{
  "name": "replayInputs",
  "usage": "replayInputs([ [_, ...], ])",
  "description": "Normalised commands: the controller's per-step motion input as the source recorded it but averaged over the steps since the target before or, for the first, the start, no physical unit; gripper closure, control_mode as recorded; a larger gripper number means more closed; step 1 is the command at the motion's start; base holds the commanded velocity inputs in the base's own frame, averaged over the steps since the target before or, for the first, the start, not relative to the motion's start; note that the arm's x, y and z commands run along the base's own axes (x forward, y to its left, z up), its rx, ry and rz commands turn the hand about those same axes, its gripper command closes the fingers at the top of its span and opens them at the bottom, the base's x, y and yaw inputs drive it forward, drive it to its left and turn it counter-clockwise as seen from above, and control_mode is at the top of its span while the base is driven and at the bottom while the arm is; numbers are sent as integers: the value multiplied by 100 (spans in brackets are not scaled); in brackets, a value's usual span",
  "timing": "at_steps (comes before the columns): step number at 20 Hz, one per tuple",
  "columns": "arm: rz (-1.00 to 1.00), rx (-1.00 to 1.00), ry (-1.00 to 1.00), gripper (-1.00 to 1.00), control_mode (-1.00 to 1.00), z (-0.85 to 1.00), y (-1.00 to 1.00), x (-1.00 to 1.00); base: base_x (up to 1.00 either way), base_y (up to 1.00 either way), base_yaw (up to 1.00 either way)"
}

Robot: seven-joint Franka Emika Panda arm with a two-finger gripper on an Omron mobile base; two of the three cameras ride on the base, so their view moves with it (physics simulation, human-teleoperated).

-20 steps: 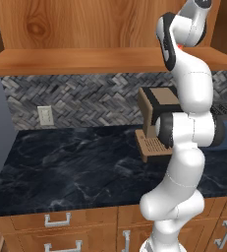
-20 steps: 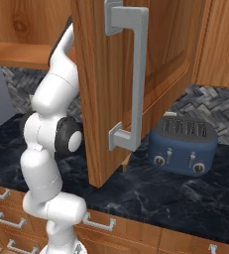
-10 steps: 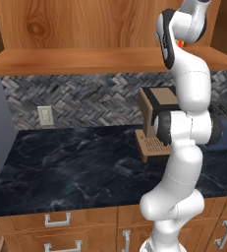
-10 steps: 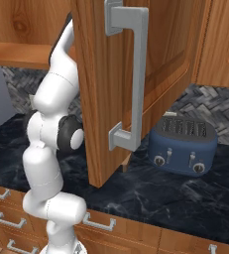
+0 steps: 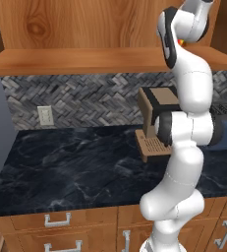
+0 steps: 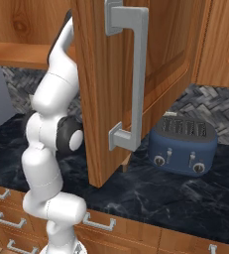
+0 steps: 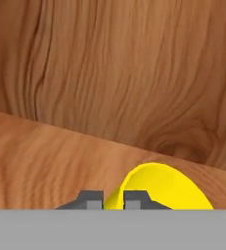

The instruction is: Open the cabinet directly in front. Then move the liquor and the cup to the dining counter with the candle on it.

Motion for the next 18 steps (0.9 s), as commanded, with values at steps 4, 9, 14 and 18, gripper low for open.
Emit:
replayInputs([
  [4, 0, 0, -56, 100, -100, 0, 0, 0, 0, 0, 0],
  [9, 0, 0, -12, 100, -100, 0, 0, -1, 0, 0, 0],
  [14, 0, 0, -21, 100, -100, 0, 10, -47, 0, 0, 0],
  [18, 2, 0, -44, 100, -100, 18, 61, -100, 0, 0, 0],
])
